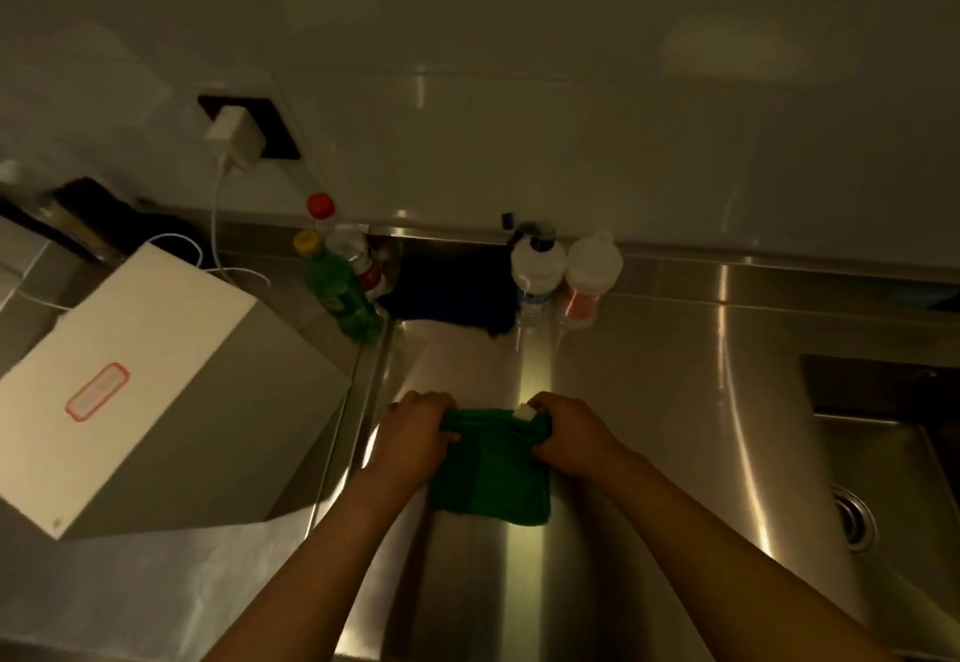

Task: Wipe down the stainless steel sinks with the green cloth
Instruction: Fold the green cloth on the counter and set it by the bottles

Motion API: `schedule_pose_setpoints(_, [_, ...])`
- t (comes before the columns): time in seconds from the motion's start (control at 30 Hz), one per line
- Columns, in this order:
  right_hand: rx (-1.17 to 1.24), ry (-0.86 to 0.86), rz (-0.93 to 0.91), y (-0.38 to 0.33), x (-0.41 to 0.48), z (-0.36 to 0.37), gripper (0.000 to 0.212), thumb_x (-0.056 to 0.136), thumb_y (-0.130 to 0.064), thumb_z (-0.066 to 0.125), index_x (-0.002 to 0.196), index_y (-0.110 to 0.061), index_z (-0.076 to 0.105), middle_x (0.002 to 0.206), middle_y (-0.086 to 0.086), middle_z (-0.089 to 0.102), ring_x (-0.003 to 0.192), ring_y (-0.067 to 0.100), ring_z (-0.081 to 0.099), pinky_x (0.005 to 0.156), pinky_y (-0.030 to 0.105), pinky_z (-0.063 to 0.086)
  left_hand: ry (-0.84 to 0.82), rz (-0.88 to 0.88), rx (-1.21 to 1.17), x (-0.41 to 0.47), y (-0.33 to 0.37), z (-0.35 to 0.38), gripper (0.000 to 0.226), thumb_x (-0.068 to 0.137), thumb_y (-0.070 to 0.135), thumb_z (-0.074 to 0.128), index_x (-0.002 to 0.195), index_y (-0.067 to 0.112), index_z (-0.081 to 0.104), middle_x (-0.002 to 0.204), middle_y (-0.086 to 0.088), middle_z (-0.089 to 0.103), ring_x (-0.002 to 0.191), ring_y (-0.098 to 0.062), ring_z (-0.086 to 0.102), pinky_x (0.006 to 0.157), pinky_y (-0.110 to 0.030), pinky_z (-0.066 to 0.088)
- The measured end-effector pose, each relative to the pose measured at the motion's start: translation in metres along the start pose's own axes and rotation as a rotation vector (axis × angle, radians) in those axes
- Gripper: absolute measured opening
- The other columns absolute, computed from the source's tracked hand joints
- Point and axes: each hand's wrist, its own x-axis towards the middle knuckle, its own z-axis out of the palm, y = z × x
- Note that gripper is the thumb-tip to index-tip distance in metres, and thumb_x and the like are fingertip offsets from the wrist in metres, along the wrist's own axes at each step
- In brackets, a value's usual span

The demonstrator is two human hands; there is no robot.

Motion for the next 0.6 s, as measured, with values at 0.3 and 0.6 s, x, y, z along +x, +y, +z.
schedule_pose_setpoints(0.3, [0.242,0.145,0.007,-0.042,0.069,-0.007,0.011,0.083,-0.016,0.074,0.086,-0.02,0.064,0.089,-0.002,0.061,0.081,0.015,0.062,0.07,0.027,0.046,0.223,-0.152,-0.271,0.054,-0.035,-0.03,0.025,0.095,0.009,0.063,0.117,0.02,0.062,0.103,-0.004,0.066,0.093,-0.021,0.062,0.075,-0.032,0.05])
schedule_pose_setpoints(0.6, [0.566,0.348,0.123,-0.063,0.116,-0.005,0.016,0.093,-0.017,0.07,0.106,-0.01,0.064,0.098,0.008,0.071,0.093,0.024,0.069,0.086,0.04,0.057,0.307,-0.28,-0.49,0.104,-0.039,-0.035,0.037,0.104,0.01,0.052,0.138,0.023,0.049,0.118,-0.004,0.059,0.099,-0.015,0.057,0.082,-0.031,0.046])
